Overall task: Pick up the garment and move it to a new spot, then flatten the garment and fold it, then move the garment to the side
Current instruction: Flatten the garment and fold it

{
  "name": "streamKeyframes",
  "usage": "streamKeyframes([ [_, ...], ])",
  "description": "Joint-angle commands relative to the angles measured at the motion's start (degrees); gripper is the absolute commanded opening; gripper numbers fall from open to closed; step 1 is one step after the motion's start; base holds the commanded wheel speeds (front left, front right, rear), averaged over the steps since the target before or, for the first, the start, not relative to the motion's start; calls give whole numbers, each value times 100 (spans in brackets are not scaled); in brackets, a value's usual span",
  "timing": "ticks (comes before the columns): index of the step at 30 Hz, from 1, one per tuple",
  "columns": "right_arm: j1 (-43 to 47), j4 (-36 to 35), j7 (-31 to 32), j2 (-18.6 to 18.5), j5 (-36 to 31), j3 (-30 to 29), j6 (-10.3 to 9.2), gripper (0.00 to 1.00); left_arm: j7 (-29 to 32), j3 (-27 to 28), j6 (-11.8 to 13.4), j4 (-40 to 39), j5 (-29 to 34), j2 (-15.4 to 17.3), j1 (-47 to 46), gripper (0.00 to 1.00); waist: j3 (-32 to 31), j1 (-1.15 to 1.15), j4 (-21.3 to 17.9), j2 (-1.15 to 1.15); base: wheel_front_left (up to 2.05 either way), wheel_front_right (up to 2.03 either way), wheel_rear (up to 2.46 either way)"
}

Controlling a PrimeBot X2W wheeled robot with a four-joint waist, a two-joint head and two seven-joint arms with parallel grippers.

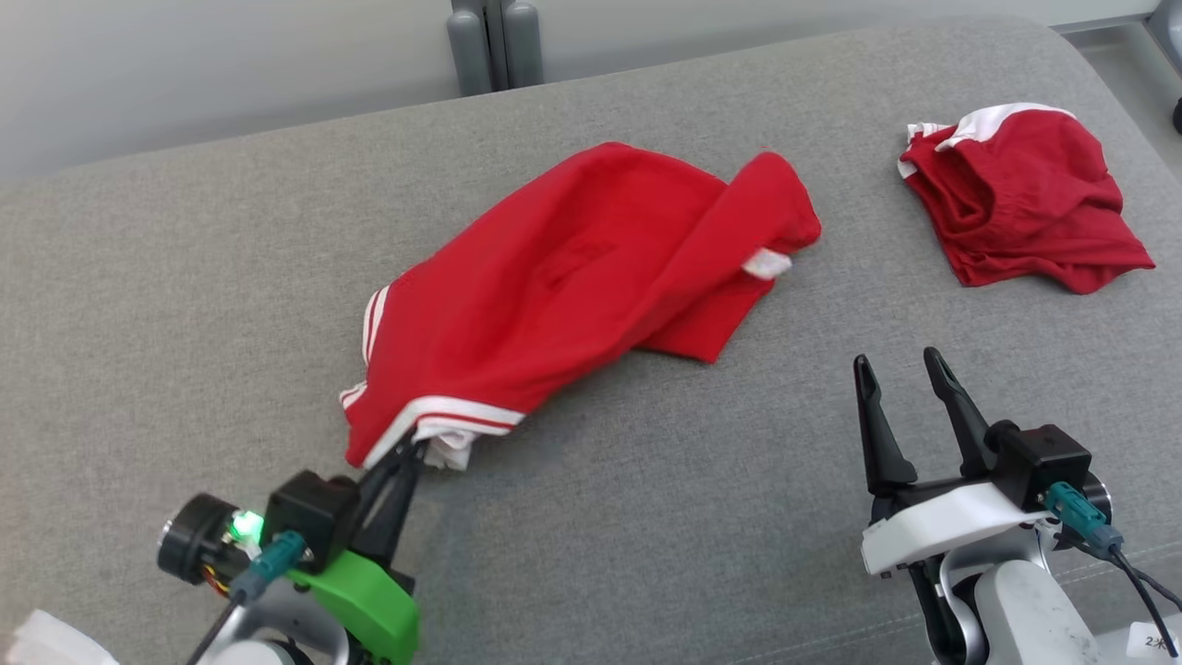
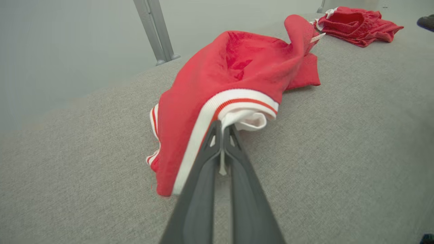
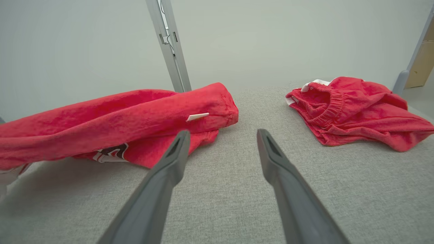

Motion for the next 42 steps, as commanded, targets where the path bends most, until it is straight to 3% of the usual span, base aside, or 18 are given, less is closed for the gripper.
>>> streamKeyframes([
  [1,5,13,-16,-10,-10,12,-9,100,26,-49,21,-34,-46,-55,118,0,19,0,7,0,0,0,0],
  [7,-53,60,-17,-10,-34,37,-9,100,-34,-347,39,320,-144,-434,233,2,23,0,25,0,0,0,0],
  [8,-58,67,-16,-10,-42,37,-9,100,-87,-388,53,413,-136,-506,221,30,15,0,29,0,0,0,0],
  [10,-62,80,-16,-10,-48,33,-9,100,-185,-450,74,572,-183,-656,220,100,-2,0,34,0,0,0,0],
  [15,-1,103,-16,-10,-67,-2,-9,100,-409,-518,127,765,-239,-867,256,100,-83,0,82,0,0,0,0],
  [24,105,117,-16,-11,-105,-10,-9,100,-528,-80,473,580,-391,-741,295,100,-209,0,156,0,0,0,0],
  [29,72,107,-16,-11,-111,67,-9,100,-463,143,595,1224,-493,-691,37,100,-157,0,105,0,0,0,0],
  [42,-35,134,-16,-11,-139,108,-9,100,-630,117,416,2955,-660,-890,-661,100,13,0,-147,0,0,0,0],
])
